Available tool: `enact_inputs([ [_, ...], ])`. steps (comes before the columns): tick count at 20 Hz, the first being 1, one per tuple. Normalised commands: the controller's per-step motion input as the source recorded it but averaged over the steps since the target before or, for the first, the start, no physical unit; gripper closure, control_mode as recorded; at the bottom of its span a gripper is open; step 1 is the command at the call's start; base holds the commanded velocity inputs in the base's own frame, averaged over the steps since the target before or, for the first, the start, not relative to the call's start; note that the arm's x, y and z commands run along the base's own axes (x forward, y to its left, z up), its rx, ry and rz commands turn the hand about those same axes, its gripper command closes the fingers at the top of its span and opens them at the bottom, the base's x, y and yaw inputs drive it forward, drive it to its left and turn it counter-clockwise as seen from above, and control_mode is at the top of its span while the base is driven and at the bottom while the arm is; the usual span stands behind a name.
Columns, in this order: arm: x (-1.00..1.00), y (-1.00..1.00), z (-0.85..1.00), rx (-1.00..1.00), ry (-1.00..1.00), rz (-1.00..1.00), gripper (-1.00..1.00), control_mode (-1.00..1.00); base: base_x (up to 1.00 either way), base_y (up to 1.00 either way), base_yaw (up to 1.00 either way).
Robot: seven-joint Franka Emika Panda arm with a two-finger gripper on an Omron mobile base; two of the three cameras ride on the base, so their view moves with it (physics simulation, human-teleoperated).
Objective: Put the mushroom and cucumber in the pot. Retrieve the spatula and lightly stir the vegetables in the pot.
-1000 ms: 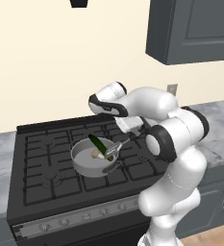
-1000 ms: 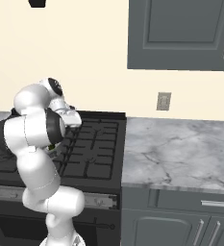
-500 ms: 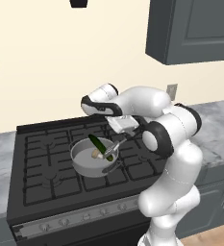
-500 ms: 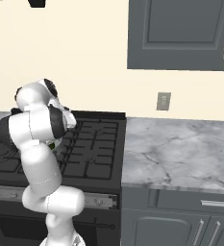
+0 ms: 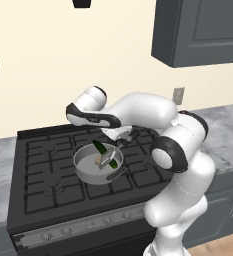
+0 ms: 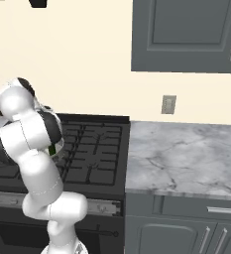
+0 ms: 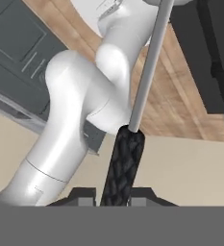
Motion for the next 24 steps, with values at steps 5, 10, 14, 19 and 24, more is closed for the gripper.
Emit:
enact_inputs([
  [5,0.05,-0.16,0.47,0.00,-0.01,0.12,1.00,-1.00,0.00,0.00,0.00],
  [10,0.11,-0.56,-0.08,-0.01,0.06,0.00,1.00,-1.00,0.00,0.00,0.00],
  [14,0.12,-0.07,-0.17,-0.02,0.04,0.01,1.00,-1.00,0.00,0.00,0.00],
  [19,0.55,0.02,0.00,0.00,0.01,0.03,1.00,-1.00,0.00,0.00,0.00],
  [24,0.62,-0.15,0.00,0.00,0.01,0.00,1.00,-1.00,0.00,0.00,0.00],
])
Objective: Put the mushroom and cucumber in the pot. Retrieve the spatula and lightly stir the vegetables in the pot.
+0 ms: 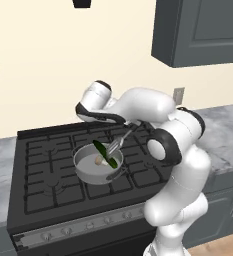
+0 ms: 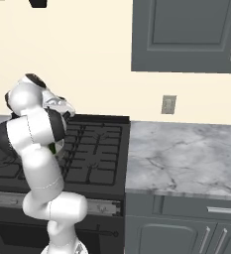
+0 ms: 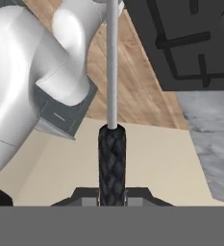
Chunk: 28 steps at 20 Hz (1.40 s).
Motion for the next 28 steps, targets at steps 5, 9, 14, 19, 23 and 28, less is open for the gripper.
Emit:
enact_inputs([
  [5,0.10,-0.11,-0.15,-0.01,0.14,0.00,1.00,-1.00,0.00,0.00,0.00],
  [9,-0.08,0.00,-0.21,-0.02,0.24,0.00,1.00,-1.00,0.00,0.00,0.00],
  [14,0.05,0.00,-0.16,-0.02,0.23,0.00,1.00,-1.00,0.00,0.00,0.00],
  [19,0.35,0.00,-0.09,-0.01,0.26,0.00,1.00,-1.00,0.00,0.00,0.00],
  [23,0.26,0.19,-0.02,0.00,0.14,0.01,1.00,-1.00,0.00,0.00,0.00],
  [28,0.04,0.36,0.00,0.00,0.10,0.08,1.00,-1.00,0.00,0.00,0.00],
])
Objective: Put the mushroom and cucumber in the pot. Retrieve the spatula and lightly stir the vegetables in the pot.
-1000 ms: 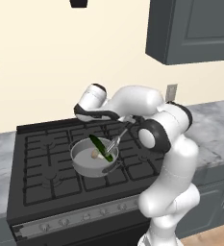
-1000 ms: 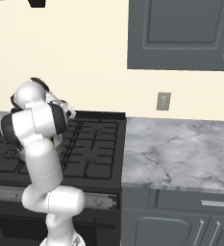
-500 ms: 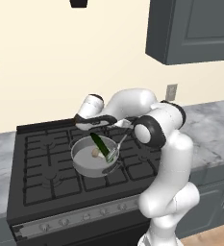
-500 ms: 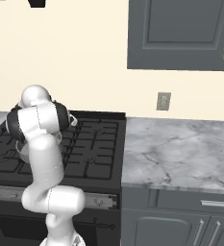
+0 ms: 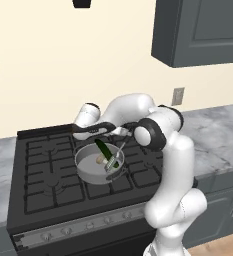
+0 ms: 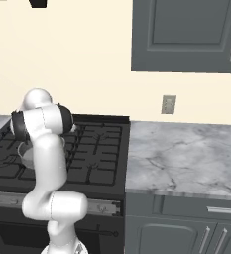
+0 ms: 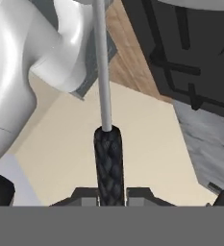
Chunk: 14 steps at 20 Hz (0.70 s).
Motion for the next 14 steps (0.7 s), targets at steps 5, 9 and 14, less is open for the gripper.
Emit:
enact_inputs([
  [5,0.19,0.36,0.16,0.00,0.08,0.14,1.00,-1.00,0.00,0.00,0.00],
  [9,0.37,-0.35,0.46,0.00,-0.05,0.07,1.00,-1.00,0.00,0.00,0.00],
  [14,-0.17,-0.07,0.35,0.00,-0.04,0.22,1.00,-1.00,0.00,0.00,0.00],
])
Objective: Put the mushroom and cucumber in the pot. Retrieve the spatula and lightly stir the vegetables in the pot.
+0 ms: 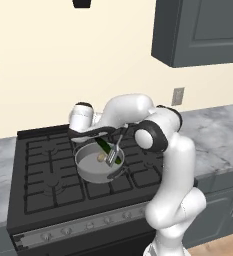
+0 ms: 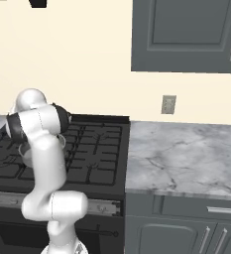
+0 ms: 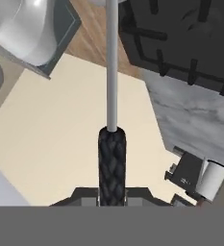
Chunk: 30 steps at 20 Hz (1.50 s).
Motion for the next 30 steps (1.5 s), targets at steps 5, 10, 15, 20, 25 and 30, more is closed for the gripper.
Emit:
enact_inputs([
  [5,-0.11,-0.01,0.43,0.00,-0.05,0.21,1.00,-1.00,0.00,0.00,0.00],
  [10,0.21,-0.15,0.35,0.00,-0.27,0.07,1.00,-1.00,0.00,0.00,0.00],
  [15,0.33,-0.14,0.00,0.00,-0.35,0.00,1.00,-1.00,0.00,0.00,0.00],
  [20,0.16,0.00,0.00,-0.05,-0.28,0.00,1.00,-1.00,0.00,0.00,0.00],
  [25,-0.09,0.12,0.00,-0.11,-0.11,0.00,1.00,-1.00,0.00,0.00,0.00],
  [30,-0.35,0.28,0.01,-0.07,-0.12,0.09,1.00,-1.00,0.00,0.00,0.00],
])
